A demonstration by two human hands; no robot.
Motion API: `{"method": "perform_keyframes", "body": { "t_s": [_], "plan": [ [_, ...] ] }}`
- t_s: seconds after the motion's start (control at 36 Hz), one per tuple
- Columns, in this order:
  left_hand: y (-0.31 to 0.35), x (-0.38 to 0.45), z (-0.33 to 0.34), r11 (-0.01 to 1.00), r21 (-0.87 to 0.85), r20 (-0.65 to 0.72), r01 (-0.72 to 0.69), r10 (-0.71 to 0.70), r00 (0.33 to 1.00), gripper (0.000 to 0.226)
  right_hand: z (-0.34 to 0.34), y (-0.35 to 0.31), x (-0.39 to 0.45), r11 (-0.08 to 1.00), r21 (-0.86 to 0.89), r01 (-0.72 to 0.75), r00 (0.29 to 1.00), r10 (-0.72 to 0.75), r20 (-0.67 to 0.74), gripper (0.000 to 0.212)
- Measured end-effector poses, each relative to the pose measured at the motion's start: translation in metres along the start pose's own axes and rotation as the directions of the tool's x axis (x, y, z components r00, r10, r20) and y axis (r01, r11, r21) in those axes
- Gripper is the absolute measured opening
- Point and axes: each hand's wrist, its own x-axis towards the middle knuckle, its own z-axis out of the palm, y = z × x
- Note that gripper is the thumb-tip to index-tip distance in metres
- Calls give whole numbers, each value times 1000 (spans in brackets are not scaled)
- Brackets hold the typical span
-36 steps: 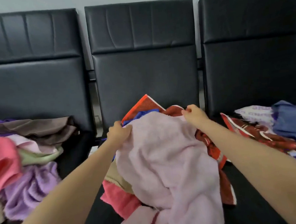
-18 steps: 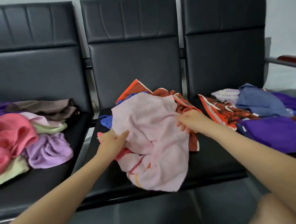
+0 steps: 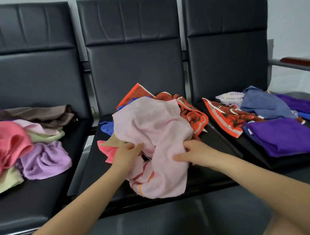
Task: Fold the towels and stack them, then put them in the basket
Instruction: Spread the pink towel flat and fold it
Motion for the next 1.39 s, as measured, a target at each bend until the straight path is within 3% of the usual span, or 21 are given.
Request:
{"method": "perform_keyframes", "body": {
  "t_s": [0.06,0.14,0.19,0.25,0.33,0.44,0.5,0.53,0.64,0.72,0.81,0.92,1.06,1.11,1.19,1.28,1.33,1.39],
  "plan": [
    [5,2,1,998,8,-44,-64,64,997,36,-3,-2,5,992,-97,81,988,-93,-127,31],
    [22,8,-9,983,-156,-152,-101,77,985,23,-13,-9,4,978,-160,132,949,-171,-266,36],
    [35,15,-22,919,-382,-201,-94,17,979,24,-23,-13,9,985,-82,152,907,-172,-384,32],
    [47,20,-35,799,-595,-207,-86,-49,977,26,-39,-17,19,987,114,113,866,-41,-499,26],
    [60,24,-53,646,-754,-234,-120,-94,968,24,-67,-24,42,842,539,-15,831,311,-462,17],
    [64,33,-67,562,-822,-245,-98,-194,950,20,-85,-37,52,690,723,40,875,325,-358,21],
    [61,44,-68,578,-810,-275,-96,-230,934,19,-88,-33,54,573,812,109,853,366,-373,19],
    [57,50,-66,626,-774,-297,-91,-232,926,21,-87,-27,57,578,808,117,859,349,-374,21],
    [38,64,-46,855,-518,-296,-15,-162,941,28,-74,-12,73,696,707,123,849,295,-438,36],
    [21,63,-34,953,-283,-137,112,-155,978,26,-61,8,77,754,647,-114,876,383,-293,45],
    [10,63,-38,993,-90,-77,77,-84,993,28,-53,27,64,943,293,-159,942,234,-240,71],
    [2,58,-50,994,-96,-82,57,-65,994,30,-50,29,52,999,38,-6,935,19,-355,60],
    [-10,33,-64,982,-128,230,141,-109,967,30,-41,19,25,977,-191,90,897,-163,-410,44],
    [-14,26,-64,985,-98,297,140,-105,949,24,-39,12,9,971,-174,164,928,-212,-306,24],
    [-22,19,-58,985,-107,365,138,-90,926,35,-35,6,-16,965,-134,225,974,-225,12,4],
    [-28,12,-56,993,106,405,-56,8,914,38,-28,14,-25,943,-250,220,965,-173,199,26],
    [-30,10,-55,942,251,416,-223,103,904,46,-21,24,-22,883,-397,250,955,-159,249,43],
    [-25,5,-49,912,255,381,-322,211,900,45,-15,30,-19,826,-484,289,951,-190,245,45]
  ]
}}
